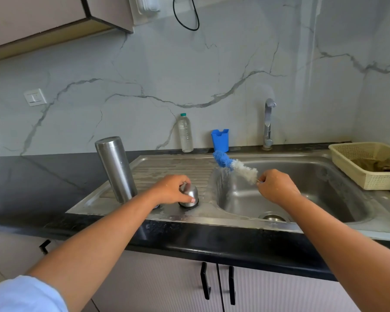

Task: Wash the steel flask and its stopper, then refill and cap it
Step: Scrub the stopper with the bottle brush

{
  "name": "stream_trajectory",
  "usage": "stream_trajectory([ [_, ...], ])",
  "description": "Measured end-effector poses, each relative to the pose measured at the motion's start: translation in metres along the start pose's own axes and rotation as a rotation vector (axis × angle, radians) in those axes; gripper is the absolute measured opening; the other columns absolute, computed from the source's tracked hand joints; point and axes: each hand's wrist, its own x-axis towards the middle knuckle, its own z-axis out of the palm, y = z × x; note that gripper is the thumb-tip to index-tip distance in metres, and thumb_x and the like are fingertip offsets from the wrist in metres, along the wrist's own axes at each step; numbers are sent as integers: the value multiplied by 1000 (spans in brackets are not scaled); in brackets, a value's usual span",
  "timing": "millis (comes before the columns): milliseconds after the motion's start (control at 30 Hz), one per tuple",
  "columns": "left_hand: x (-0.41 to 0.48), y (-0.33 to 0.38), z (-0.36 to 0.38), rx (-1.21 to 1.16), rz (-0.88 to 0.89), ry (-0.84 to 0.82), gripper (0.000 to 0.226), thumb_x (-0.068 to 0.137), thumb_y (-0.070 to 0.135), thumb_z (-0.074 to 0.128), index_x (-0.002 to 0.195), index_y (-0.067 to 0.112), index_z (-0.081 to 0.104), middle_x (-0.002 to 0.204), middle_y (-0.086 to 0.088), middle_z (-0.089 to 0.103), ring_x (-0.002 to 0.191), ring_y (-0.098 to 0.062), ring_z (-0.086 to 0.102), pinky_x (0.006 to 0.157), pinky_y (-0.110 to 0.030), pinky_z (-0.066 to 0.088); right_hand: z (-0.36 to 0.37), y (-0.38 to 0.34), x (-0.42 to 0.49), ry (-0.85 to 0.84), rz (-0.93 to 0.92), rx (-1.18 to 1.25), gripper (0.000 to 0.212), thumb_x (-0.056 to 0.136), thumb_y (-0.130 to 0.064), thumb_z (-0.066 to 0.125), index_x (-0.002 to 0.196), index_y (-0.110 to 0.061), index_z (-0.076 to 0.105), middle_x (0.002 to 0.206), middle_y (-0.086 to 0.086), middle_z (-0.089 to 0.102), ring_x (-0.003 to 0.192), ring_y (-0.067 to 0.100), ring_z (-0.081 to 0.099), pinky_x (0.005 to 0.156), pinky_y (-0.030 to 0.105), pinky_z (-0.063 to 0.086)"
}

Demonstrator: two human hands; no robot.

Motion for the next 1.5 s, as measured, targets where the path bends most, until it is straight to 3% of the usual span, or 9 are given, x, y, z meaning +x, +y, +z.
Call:
stream_trajectory([
  [267,27,29,-2,-330,-19,110,52,81,48,84,126,37,61,120,7,67,108,-12,66,96,-36,55,-23,14,23,26,-7,-8,15,99,-17,55,97,-10,68,84,7,66,75,22,65,65,34,56],
  [433,54,64,24,-726,-65,124,27,97,34,71,119,22,62,120,-7,67,100,-19,68,76,-29,58,-29,29,43,43,3,30,21,102,-22,50,114,-13,64,96,6,65,85,23,65,81,40,58],
  [533,77,95,46,-1160,-154,106,15,103,27,58,106,13,61,97,-12,65,82,-20,60,65,-27,52,-28,46,57,41,31,54,25,103,-22,47,115,-11,66,95,7,67,85,23,66,84,42,59],
  [667,111,124,66,-1630,-286,116,41,103,38,50,118,3,63,89,-16,66,69,-20,58,58,-28,50,-24,68,74,-13,79,125,32,105,-26,45,125,-12,66,106,8,68,96,24,64,86,38,52],
  [767,137,140,72,-1835,-371,163,53,104,52,47,114,3,64,77,-13,63,62,-18,57,50,-26,47,-26,71,84,-11,26,260,28,104,-31,49,117,-17,70,98,3,68,90,21,63,80,35,48],
  [933,161,156,87,-1946,-459,205,64,98,67,48,102,6,63,67,-7,50,55,-14,44,46,-23,37,-30,69,86,10,-73,333,15,103,-34,54,100,-26,66,84,0,65,75,17,59,64,32,45],
  [1233,170,137,79,-1990,-339,296,52,94,53,66,108,3,65,89,-12,57,76,-17,51,67,-26,49,-27,77,89,62,-135,312,1,101,-29,60,100,-28,60,91,-5,61,76,12,56,62,27,46],
  [1400,167,127,65,-2048,-345,411,46,91,53,73,99,9,65,97,-12,57,81,-18,51,70,-26,50,-30,81,90,71,-141,251,5,99,-29,66,101,-31,62,98,-8,62,86,9,58,71,27,50],
  [1500,168,120,63,-2049,-357,431,58,87,58,76,110,6,64,99,-11,56,82,-17,53,66,-25,53,-31,83,88,69,-159,233,9,95,-27,71,93,-34,64,96,-7,65,87,9,60,75,28,51],
])
